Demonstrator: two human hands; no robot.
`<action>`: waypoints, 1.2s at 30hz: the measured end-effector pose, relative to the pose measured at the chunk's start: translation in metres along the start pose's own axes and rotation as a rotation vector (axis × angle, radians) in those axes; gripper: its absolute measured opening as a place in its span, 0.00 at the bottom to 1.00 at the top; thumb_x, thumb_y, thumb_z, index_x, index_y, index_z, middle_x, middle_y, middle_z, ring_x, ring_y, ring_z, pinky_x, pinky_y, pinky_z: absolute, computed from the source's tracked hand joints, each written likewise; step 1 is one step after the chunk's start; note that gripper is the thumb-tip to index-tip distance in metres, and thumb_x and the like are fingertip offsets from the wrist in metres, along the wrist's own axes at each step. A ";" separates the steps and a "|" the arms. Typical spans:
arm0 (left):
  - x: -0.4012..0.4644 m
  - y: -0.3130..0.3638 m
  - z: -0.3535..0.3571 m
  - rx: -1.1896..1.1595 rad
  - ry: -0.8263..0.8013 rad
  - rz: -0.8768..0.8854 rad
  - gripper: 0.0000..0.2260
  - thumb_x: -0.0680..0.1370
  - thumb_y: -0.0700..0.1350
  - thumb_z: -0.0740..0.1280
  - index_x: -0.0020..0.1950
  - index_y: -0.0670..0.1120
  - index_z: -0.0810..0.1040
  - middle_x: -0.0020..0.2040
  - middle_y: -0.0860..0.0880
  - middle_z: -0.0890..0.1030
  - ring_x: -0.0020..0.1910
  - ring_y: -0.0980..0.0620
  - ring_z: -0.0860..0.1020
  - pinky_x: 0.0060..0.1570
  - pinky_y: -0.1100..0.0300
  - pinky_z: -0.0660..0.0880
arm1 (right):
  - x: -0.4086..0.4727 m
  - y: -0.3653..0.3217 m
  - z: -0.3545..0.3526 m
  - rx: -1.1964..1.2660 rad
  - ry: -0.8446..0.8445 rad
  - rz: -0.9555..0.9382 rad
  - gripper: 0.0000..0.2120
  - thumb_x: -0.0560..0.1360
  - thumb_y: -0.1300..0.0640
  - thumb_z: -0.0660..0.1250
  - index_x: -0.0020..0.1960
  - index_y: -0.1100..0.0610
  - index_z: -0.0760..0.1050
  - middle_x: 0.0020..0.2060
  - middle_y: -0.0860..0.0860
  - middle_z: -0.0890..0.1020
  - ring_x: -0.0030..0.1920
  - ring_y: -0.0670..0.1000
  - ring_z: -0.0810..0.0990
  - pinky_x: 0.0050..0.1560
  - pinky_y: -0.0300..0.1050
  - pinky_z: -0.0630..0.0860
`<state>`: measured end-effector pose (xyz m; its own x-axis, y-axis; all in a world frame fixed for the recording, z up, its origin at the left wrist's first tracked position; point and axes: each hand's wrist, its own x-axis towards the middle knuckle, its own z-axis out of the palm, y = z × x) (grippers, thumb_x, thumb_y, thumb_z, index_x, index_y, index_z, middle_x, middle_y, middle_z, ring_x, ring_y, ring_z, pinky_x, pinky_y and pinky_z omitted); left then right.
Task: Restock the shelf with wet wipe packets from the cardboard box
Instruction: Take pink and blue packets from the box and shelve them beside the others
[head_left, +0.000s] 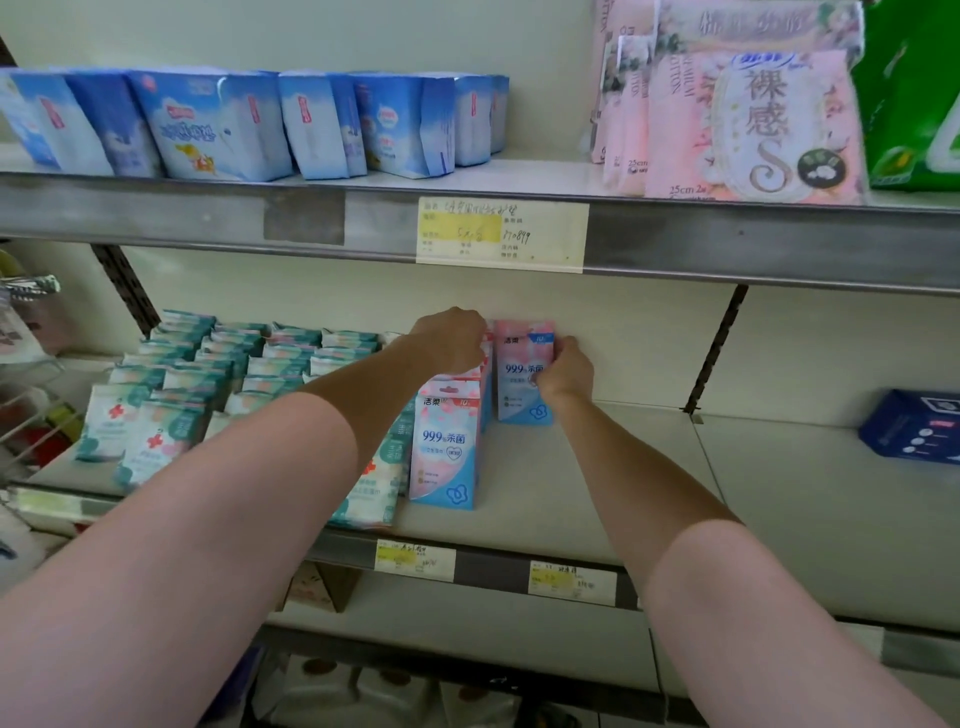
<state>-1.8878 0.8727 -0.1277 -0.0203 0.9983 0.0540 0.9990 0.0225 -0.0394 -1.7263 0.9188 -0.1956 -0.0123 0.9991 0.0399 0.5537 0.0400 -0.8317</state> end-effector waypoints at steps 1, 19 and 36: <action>0.000 0.000 0.000 -0.004 0.011 -0.003 0.05 0.79 0.45 0.60 0.51 0.48 0.75 0.52 0.47 0.78 0.51 0.46 0.77 0.44 0.56 0.72 | 0.002 0.000 0.001 -0.005 0.011 0.015 0.09 0.78 0.61 0.69 0.54 0.56 0.69 0.51 0.54 0.80 0.47 0.52 0.81 0.35 0.39 0.73; -0.055 -0.011 -0.024 0.005 0.011 -0.084 0.06 0.79 0.43 0.61 0.53 0.46 0.75 0.53 0.46 0.78 0.51 0.46 0.77 0.44 0.54 0.73 | -0.029 -0.031 -0.004 -0.213 -0.047 -0.010 0.21 0.77 0.61 0.66 0.68 0.62 0.67 0.64 0.61 0.74 0.64 0.62 0.74 0.60 0.50 0.74; -0.249 -0.096 -0.020 0.013 -0.159 -0.093 0.07 0.79 0.45 0.60 0.55 0.46 0.74 0.57 0.44 0.78 0.54 0.42 0.77 0.49 0.53 0.74 | -0.237 -0.123 0.062 -0.308 -0.307 -0.265 0.06 0.76 0.62 0.65 0.50 0.53 0.72 0.55 0.55 0.80 0.52 0.55 0.77 0.46 0.43 0.71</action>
<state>-1.9779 0.6213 -0.1177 -0.1198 0.9877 -0.1004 0.9919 0.1147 -0.0547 -1.8430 0.6773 -0.1367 -0.4047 0.9141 0.0243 0.7178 0.3340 -0.6110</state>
